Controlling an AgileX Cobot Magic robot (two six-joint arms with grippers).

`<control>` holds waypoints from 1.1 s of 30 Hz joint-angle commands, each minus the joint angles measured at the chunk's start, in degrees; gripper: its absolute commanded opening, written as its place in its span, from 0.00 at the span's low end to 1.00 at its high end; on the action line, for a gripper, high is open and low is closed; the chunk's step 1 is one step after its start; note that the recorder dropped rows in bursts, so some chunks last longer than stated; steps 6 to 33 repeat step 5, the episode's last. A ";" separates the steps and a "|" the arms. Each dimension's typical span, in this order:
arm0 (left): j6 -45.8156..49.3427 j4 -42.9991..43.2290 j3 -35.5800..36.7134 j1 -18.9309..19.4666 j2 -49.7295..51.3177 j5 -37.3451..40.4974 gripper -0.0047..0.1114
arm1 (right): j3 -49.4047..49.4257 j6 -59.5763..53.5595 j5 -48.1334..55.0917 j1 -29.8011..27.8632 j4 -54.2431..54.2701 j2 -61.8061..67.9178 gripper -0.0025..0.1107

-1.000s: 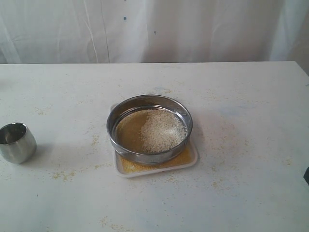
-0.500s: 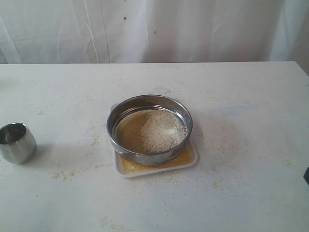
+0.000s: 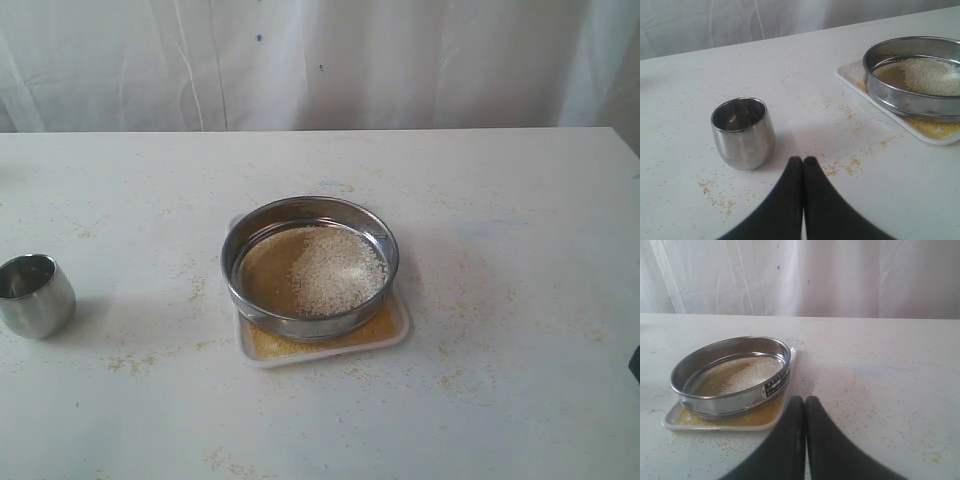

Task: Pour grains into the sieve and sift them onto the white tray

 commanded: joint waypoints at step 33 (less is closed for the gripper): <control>-0.13 -0.36 0.26 0.01 -0.29 -0.17 0.04 | 0.27 0.28 -0.54 -0.41 -0.20 -0.40 0.02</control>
